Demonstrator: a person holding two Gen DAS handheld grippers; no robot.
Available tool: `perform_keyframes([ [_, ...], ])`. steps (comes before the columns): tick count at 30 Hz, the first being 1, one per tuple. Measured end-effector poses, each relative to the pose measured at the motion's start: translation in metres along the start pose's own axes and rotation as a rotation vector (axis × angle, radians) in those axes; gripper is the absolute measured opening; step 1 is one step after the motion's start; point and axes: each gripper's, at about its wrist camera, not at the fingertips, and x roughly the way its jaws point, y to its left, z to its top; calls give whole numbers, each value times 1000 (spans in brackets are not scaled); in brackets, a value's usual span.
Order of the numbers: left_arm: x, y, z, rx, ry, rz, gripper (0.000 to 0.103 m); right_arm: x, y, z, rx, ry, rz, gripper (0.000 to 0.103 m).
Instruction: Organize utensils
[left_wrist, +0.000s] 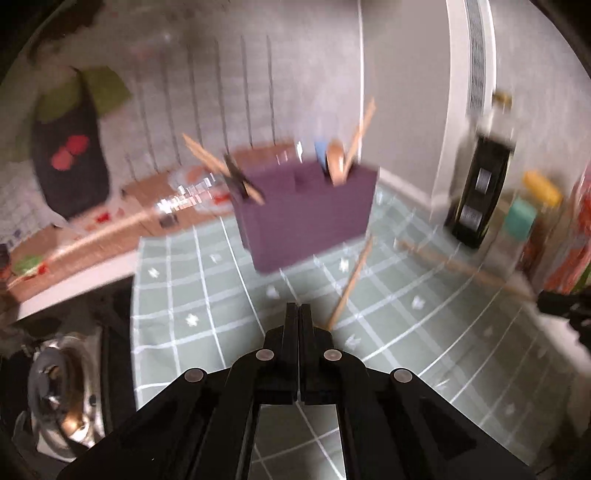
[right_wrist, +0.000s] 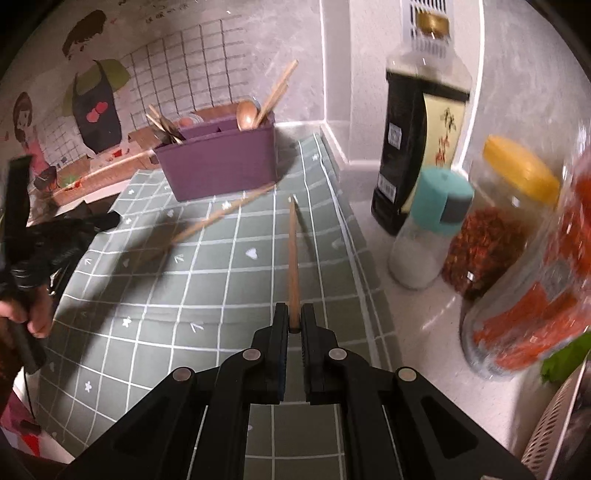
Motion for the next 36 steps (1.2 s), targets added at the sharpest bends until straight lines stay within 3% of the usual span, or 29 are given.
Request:
perform_keyframes([
  [4,-10,-1,3,24,17,-24,0,-11,6,14,-68,-35,-15,6],
  [8,10,2,-20,-22,94,-128,6,-15,7,16,-78,-36,3,6],
  [9,15,1,-25,-24,112,-152,18,-15,6,15,-77,-34,10,6],
  [10,21,-1,-31,-23,130,-172,35,-15,5,14,-76,-31,20,6],
  [12,32,-7,-40,-18,136,-184,43,-15,3,10,-75,-26,32,6],
  [19,49,-15,-54,31,120,-83,42,-7,-6,-15,-29,-7,46,6],
  [27,73,-20,-62,81,205,-48,25,14,-4,-43,5,46,26,6],
  [29,75,-20,-61,63,203,-46,22,15,-5,-43,10,48,27,6],
  [32,81,-25,-57,75,212,-39,11,14,-5,-41,6,37,15,6],
  [36,78,-41,-56,135,181,-8,8,19,-5,-41,2,47,11,6],
])
